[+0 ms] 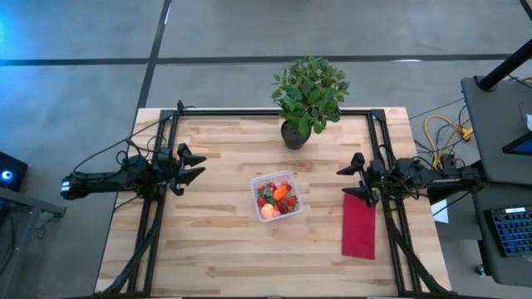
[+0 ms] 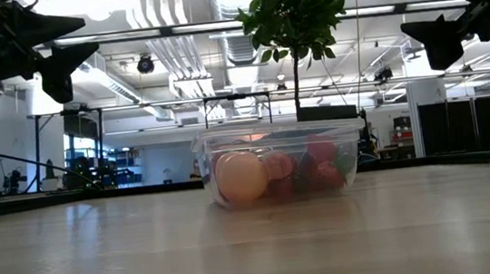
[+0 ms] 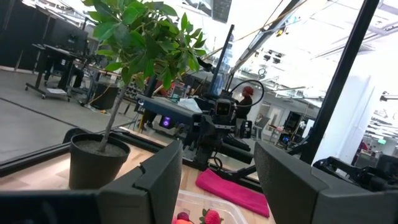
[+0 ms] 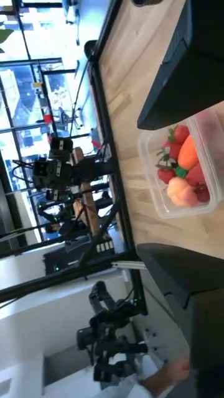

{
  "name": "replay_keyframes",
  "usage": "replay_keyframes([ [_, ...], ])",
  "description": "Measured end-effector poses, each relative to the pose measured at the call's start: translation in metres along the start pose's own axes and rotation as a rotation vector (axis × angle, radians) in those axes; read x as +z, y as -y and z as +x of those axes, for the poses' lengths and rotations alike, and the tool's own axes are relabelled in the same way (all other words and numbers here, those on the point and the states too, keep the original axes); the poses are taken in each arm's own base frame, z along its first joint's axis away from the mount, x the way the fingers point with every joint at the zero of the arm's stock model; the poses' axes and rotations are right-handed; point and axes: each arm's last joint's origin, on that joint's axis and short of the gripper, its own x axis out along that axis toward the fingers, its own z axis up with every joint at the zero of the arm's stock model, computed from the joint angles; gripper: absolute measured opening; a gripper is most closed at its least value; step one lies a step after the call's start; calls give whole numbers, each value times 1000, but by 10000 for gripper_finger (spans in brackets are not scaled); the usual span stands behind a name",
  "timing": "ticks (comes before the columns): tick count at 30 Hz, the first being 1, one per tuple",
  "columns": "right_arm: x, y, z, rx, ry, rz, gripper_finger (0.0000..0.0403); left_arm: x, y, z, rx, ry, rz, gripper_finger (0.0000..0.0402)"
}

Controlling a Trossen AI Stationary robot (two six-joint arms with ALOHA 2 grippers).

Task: Pick and placing Produce into tupperware
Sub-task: Return to Home Position

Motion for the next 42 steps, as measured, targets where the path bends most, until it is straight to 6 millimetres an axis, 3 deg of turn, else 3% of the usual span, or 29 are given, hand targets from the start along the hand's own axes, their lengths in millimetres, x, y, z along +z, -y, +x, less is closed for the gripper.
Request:
replay_keyframes([
  [8, -7, 2, 0, -20, -70, 39, 311, 0, 0, 0, -1, 1, 0, 187],
  [25, -4, 1, 1, -15, -46, 105, 309, 0, 0, 0, -1, 1, 0, 187],
  [42, -4, 1, 1, -12, -45, 10, 305, 0, 0, 0, -1, 1, 0, 187],
])
